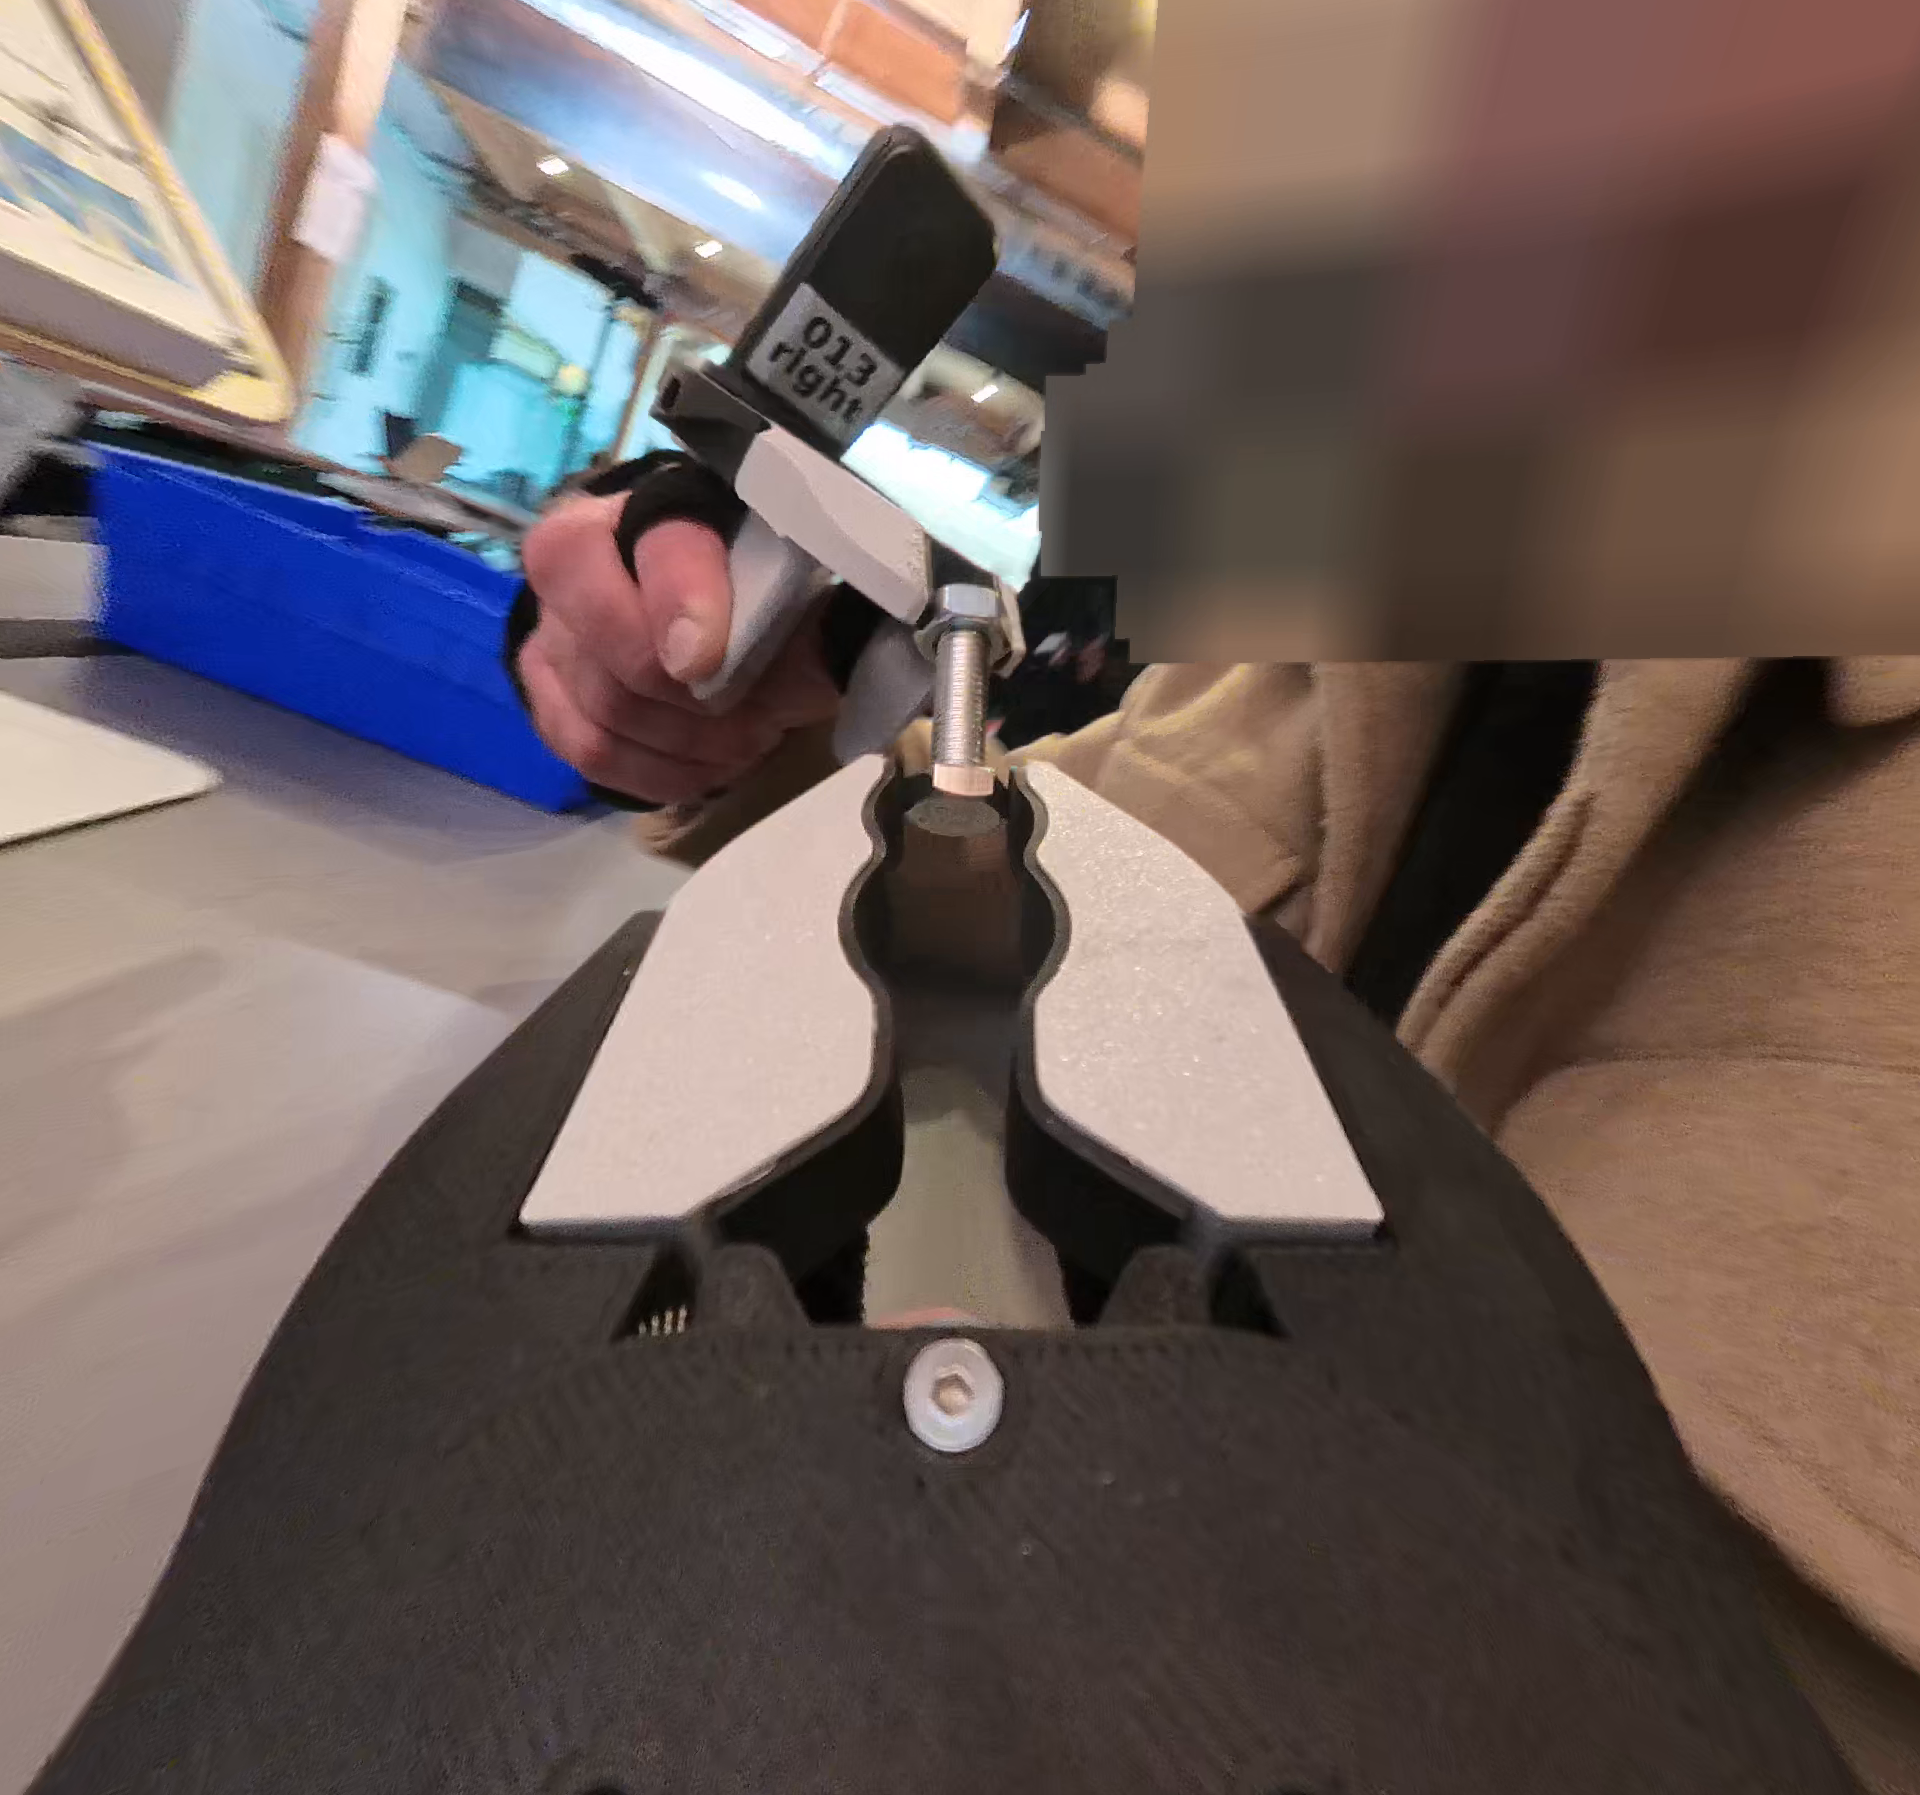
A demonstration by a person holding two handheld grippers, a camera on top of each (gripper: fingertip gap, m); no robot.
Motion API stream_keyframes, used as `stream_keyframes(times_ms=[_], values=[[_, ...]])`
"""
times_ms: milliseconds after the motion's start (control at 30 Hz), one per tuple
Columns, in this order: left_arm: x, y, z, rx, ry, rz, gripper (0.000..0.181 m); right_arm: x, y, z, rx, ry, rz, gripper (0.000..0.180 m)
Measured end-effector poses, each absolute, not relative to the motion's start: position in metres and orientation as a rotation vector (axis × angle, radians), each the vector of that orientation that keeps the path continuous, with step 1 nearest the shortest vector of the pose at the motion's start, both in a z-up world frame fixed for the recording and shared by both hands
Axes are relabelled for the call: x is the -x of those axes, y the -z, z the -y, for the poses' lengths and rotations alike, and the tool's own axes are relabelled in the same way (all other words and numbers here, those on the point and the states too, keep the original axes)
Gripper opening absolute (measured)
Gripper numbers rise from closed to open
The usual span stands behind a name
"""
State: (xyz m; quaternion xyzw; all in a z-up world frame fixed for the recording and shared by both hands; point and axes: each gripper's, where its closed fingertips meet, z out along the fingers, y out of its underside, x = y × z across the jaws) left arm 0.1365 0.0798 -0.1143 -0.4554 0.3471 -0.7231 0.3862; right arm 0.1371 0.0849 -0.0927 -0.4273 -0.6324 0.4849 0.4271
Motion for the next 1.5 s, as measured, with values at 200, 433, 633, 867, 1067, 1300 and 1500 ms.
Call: stream_keyframes(times_ms=[200,433,633,867,1067,1300,1500], values=[[-0.129,0.116,-0.096,1.265,1.528,-0.962,0.018,-0.136,0.098,-0.099,1.134,-1.191,1.492,0.017],[-0.130,0.117,-0.105,1.307,1.295,-1.018,0.018,-0.136,0.097,-0.107,1.174,-1.303,1.330,0.018],[-0.130,0.118,-0.113,1.327,1.051,-1.061,0.018,-0.137,0.098,-0.115,1.273,-1.385,1.187,0.017],[-0.131,0.122,-0.121,1.339,0.822,-1.102,0.018,-0.139,0.103,-0.122,1.368,-1.490,1.028,0.017],[-0.130,0.122,-0.128,1.328,0.692,-1.093,0.018,-0.138,0.103,-0.130,1.469,-1.592,0.873,0.017],[-0.126,0.125,-0.132,1.330,0.586,-1.112,0.018,-0.137,0.107,-0.134,1.514,-1.614,0.822,0.017],[-0.125,0.124,-0.132,1.330,0.592,-1.104,0.018,-0.137,0.107,-0.134,1.506,-1.622,0.815,0.017]])
